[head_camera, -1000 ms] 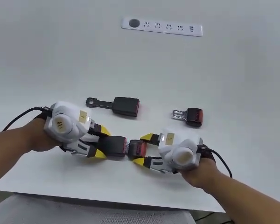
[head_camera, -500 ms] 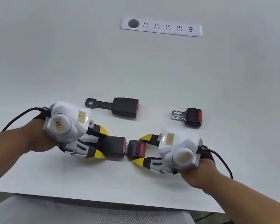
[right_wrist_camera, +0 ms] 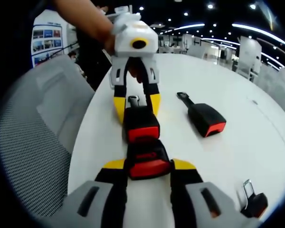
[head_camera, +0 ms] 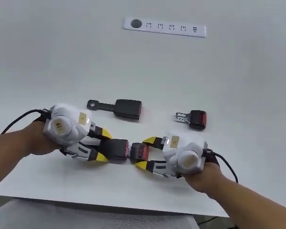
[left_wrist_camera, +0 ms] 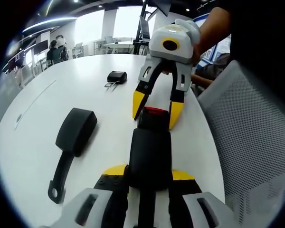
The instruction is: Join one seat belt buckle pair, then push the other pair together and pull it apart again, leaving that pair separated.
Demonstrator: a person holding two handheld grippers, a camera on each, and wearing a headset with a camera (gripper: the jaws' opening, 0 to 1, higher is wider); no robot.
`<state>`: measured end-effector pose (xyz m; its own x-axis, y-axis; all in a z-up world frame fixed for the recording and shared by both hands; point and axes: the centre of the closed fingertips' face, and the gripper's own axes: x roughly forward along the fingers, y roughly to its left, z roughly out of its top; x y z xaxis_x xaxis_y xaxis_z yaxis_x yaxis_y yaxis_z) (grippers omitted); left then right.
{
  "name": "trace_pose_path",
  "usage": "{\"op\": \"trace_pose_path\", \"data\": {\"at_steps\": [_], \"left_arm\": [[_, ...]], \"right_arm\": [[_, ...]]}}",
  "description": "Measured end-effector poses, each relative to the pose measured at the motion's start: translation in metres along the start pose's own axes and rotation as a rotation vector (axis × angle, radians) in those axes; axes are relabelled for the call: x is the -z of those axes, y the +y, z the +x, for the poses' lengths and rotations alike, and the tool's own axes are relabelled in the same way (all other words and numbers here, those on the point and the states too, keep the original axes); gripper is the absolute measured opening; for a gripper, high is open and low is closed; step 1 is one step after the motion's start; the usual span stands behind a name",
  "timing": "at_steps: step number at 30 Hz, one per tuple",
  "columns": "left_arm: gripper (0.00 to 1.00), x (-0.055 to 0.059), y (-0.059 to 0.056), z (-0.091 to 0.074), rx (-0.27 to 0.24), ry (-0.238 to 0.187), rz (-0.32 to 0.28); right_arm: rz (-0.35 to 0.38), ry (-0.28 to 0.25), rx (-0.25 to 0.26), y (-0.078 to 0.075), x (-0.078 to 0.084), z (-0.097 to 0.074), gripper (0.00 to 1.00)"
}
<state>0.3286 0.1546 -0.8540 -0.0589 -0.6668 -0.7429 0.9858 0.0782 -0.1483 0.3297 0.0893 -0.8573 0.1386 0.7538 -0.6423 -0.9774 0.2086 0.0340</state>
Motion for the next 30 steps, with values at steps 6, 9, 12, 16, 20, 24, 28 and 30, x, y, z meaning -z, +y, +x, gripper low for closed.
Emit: {"op": "trace_pose_path", "data": {"at_steps": [6,9,12,16,20,24,28,30], "left_arm": [[0.34,0.001,0.000,0.002,-0.007,0.062,0.022],[0.34,0.002,0.000,0.003,-0.012,0.108,0.039],[0.41,-0.005,-0.005,0.003,-0.018,0.103,-0.074],[0.57,-0.002,-0.007,-0.003,-0.080,0.169,-0.041],[0.71,-0.010,-0.009,-0.014,-0.127,0.136,-0.083],[0.80,-0.017,-0.007,-0.025,-0.176,0.107,-0.096],[0.82,-0.026,-0.002,-0.041,-0.237,0.077,-0.095],[0.85,-0.030,-0.001,-0.047,-0.251,0.063,-0.087]], "right_arm": [[0.011,0.028,-0.026,0.000,-0.002,0.000,0.35],[-0.005,0.037,-0.028,0.000,-0.002,0.001,0.37],[-0.012,0.053,-0.014,0.003,-0.006,0.000,0.46],[0.035,0.003,0.049,-0.005,-0.018,-0.010,0.78],[0.033,-0.004,0.070,-0.007,-0.014,-0.026,0.74],[0.060,-0.021,0.095,-0.009,-0.010,-0.043,0.73],[0.065,-0.028,0.120,-0.011,-0.006,-0.064,0.74],[0.068,-0.049,0.131,-0.012,-0.009,-0.074,0.75]]}}
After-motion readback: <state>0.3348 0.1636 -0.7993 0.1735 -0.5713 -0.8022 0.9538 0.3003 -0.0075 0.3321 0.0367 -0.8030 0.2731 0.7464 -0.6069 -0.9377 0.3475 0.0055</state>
